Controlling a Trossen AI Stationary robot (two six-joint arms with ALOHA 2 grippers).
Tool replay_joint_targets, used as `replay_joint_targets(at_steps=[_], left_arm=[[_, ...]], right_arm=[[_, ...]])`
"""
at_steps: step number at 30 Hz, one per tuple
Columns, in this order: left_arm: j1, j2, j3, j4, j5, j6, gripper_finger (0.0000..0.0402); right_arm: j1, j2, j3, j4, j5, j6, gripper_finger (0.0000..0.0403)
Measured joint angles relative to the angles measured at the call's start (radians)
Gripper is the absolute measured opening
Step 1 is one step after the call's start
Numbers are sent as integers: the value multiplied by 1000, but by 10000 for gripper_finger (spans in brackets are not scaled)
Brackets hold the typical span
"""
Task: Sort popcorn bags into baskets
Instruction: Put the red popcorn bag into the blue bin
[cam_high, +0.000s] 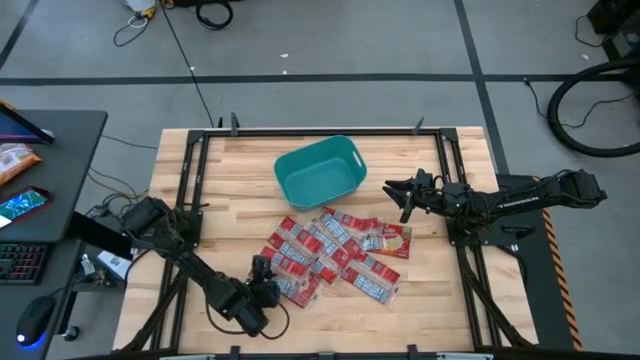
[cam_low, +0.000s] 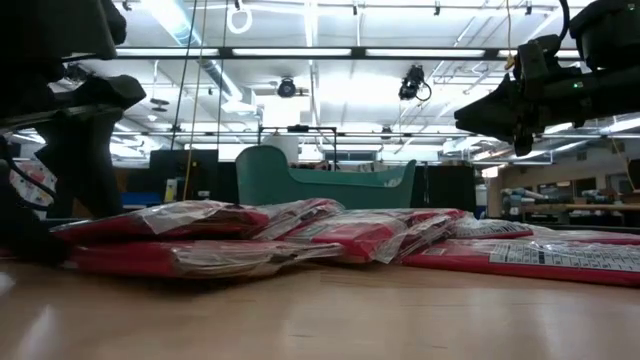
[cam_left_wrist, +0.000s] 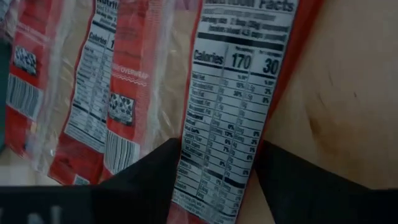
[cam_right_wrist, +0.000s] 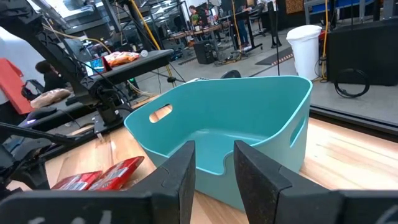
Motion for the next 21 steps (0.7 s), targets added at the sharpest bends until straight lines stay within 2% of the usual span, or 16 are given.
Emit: replay_joint_targets(at_steps=[7,15,21], left_arm=[[0,-2,21,-37,40,-76,112],[27,2,186,-282,178,-72,16],[57,2,294,-404,196,-45,8]], right_arm=[[0,0,0,0,0,0,115],[0,0,0,0,0,0,115],[0,0,0,0,0,0,115]])
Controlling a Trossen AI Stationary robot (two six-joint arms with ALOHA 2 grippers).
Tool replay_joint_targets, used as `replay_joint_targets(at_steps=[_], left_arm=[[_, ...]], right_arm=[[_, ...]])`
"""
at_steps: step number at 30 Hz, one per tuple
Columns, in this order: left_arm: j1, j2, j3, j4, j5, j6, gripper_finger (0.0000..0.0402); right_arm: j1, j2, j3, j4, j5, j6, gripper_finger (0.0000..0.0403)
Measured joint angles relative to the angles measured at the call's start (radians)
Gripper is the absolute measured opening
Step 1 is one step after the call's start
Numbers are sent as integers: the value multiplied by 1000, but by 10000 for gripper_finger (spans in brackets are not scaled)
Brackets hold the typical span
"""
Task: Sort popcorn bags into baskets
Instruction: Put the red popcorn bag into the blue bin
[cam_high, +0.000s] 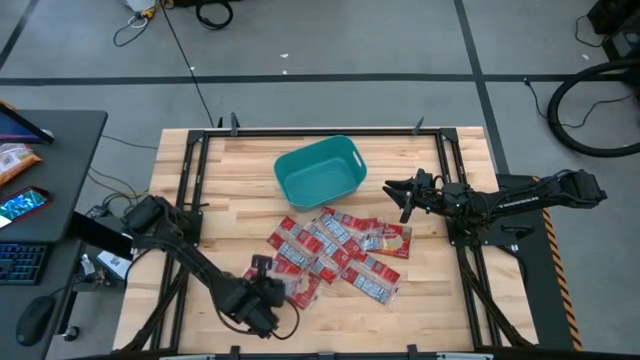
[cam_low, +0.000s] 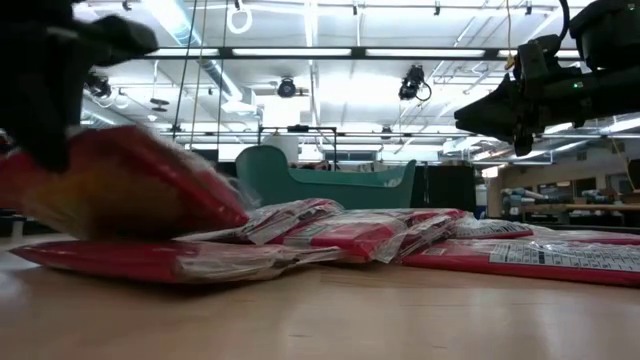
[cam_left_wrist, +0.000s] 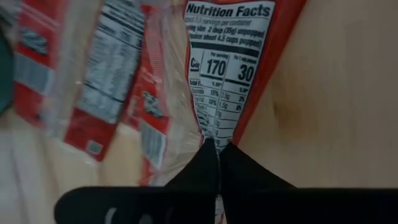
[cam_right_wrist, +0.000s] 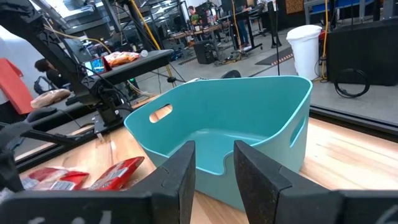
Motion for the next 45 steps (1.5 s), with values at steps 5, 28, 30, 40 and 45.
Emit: replay_joint_targets(at_steps=[5,28,30,40,45], left_arm=[[23,0,59,-129,-36,2,8],[312,-262,99,56,-213,237,7],[362,-263,99,79,-191,265,7],[613,-262,99,272,-45,448,7],[705,-262,118,275,202,409,7]], right_arm=[[0,0,0,0,0,0,115],[0,0,0,0,0,0,115],[0,0,0,0,0,0,115],[0,0,0,0,0,0,115],[0,0,0,0,0,0,115]])
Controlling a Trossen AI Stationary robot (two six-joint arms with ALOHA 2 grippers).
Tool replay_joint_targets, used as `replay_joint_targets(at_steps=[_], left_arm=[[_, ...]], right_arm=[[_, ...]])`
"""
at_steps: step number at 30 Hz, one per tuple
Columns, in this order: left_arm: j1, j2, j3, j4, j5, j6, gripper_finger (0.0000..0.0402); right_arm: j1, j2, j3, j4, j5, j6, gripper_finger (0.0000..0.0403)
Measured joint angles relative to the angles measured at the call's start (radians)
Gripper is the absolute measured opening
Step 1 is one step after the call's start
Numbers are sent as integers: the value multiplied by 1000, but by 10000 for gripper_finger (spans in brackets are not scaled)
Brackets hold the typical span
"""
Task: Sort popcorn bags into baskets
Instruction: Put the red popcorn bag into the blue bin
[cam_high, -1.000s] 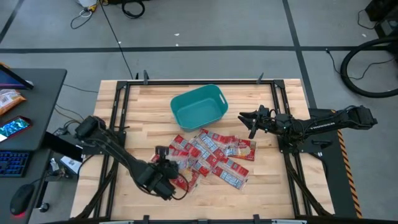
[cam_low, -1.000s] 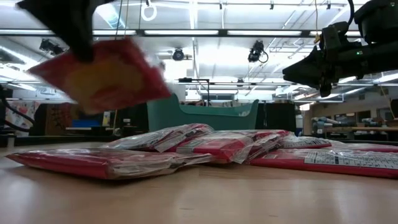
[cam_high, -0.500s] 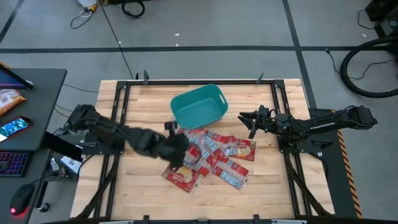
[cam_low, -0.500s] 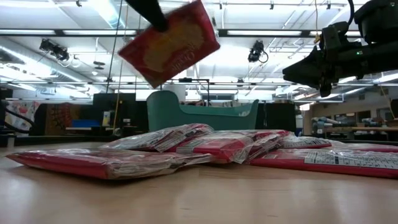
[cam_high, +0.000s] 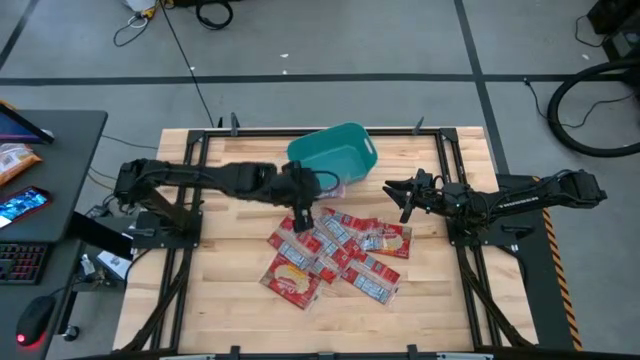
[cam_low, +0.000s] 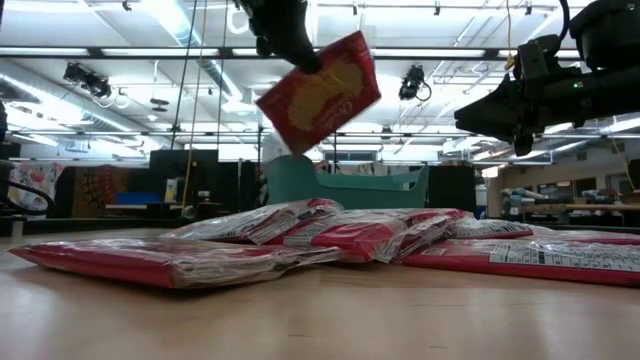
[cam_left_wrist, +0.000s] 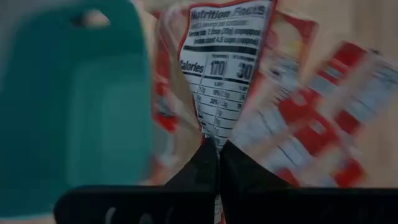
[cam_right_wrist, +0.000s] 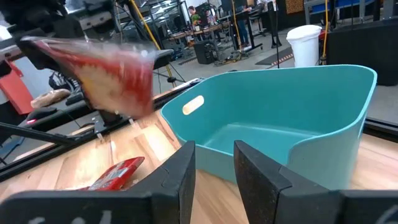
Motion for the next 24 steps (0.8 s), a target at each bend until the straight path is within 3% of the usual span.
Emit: replay_joint_targets(at_steps=[6,9,18,24], left_arm=[[44,0,25,78,116,13,7],[67,2,26,144,122,39,7],[206,107,17,270,-2,143,7],[277,238,16,238,-31,152,11]], right_arm=[[0,0,0,0,0,0,115],[0,0,0,0,0,0,115],[0,0,0,5,0,0,115],[0,1,2,8,0,0,115]])
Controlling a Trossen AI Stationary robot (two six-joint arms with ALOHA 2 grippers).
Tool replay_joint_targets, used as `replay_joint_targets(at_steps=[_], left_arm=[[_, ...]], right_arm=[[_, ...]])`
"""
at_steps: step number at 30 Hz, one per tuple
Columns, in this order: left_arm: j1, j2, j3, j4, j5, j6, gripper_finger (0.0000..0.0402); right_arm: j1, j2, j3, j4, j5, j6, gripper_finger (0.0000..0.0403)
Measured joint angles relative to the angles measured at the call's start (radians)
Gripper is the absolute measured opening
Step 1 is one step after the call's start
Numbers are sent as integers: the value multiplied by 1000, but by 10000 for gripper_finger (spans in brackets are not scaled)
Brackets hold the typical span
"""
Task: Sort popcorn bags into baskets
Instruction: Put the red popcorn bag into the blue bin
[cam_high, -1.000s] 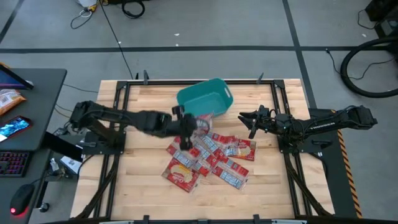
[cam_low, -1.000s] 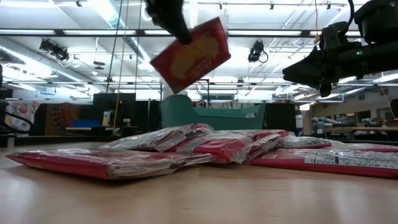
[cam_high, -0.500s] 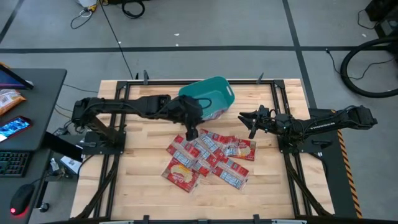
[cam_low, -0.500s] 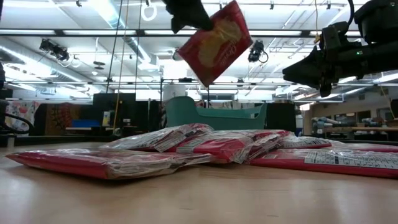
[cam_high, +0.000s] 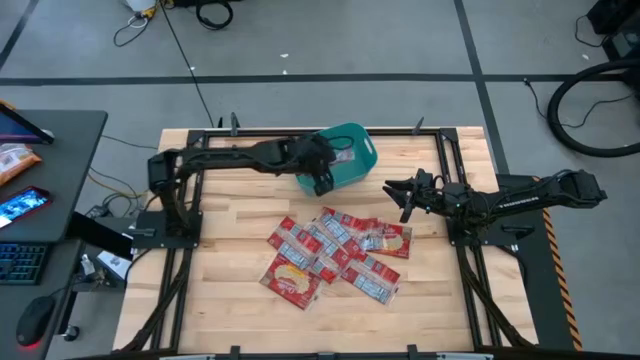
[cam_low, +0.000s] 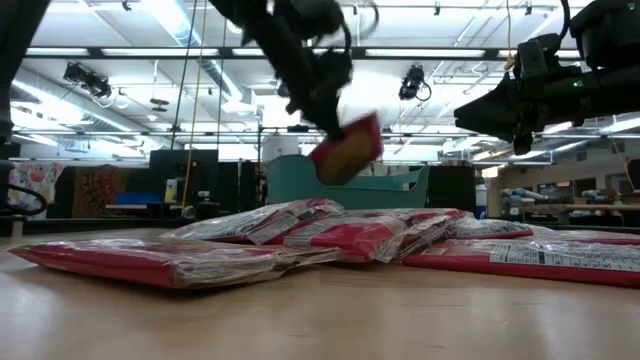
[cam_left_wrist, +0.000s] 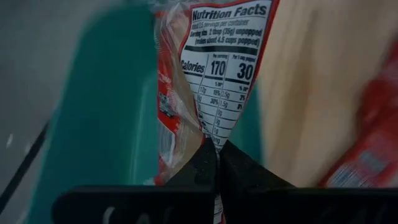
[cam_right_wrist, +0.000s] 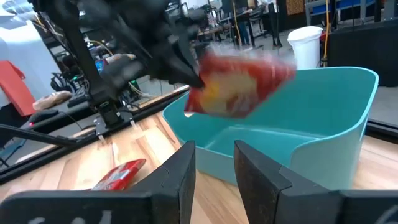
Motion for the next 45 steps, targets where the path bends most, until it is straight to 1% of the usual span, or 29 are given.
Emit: replay_joint_targets(at_steps=[5,8,10,13,16,21,24,28,29,32,34,36,39,42,43,45], left_arm=[[24,51,-1,-137,-92,42,13],[14,60,-1,-201,-178,66,15],[-3,59,-1,-247,-225,60,23],[-21,59,-1,-308,-262,17,53],[-32,59,-1,-368,-265,11,95],[-59,36,-1,-360,-261,37,156],[-95,8,-1,-314,-230,97,171],[-160,-21,-1,-255,-135,210,172],[-178,-26,-1,-259,-96,234,172],[-227,-31,0,-275,78,270,172],[-262,-34,-1,-306,188,252,172],[-301,-36,0,-326,258,220,172],[-368,-36,-1,-386,269,166,172],[-432,-36,-1,-406,268,114,172],[-451,-36,-1,-405,262,91,172],[-483,-36,-1,-402,214,57,172]], right_arm=[[0,0,0,0,0,0,115],[0,0,0,1,0,0,115],[0,0,0,1,0,0,115],[0,0,0,1,0,0,115],[0,0,0,0,0,0,115],[0,0,0,0,0,0,115],[0,0,0,1,0,0,115],[0,0,0,0,0,0,115],[0,0,0,0,0,0,115],[0,0,0,0,0,0,115],[0,0,0,0,0,0,115],[0,0,0,6,0,0,115],[0,0,0,10,0,0,115],[0,0,0,15,0,0,115],[0,0,0,16,0,0,115],[0,0,0,16,0,0,115]])
